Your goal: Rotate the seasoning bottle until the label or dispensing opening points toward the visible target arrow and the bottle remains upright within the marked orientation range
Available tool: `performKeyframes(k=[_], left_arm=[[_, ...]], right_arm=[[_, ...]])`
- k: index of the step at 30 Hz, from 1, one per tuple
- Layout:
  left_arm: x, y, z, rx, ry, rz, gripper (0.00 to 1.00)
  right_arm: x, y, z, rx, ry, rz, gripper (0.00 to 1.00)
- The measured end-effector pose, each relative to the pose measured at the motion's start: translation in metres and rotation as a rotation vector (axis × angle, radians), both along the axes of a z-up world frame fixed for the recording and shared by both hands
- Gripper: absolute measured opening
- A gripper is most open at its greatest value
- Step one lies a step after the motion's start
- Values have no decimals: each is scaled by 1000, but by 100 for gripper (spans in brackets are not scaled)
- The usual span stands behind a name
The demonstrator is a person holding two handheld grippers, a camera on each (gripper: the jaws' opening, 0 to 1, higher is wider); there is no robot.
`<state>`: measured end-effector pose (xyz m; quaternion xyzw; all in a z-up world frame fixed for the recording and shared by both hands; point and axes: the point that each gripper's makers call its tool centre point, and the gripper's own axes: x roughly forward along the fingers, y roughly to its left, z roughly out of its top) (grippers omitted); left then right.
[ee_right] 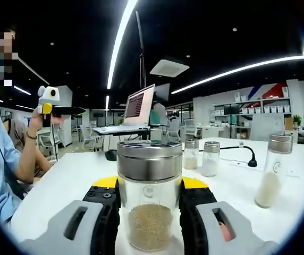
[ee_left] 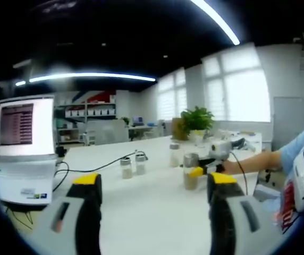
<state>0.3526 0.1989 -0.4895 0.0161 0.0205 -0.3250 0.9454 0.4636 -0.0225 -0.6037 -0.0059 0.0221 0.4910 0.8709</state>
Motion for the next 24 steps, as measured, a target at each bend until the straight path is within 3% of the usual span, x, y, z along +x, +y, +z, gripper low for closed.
performKeyframes(k=[3,8,19,24], left_arm=[[-1,1,1,-5,-1,1,86],[0,3,1,-7,2,7,86],[2,-2,-5,0,25,-4,86],[-2,-1,0,5,-2,15,86]], right_arm=[[-3,-1,2,31,6,4,42],[-10,0,0,-3,-19,17,42],[-24,2,2,-11,-11,47,42],[-27,4,2,-12,-12,46,42]])
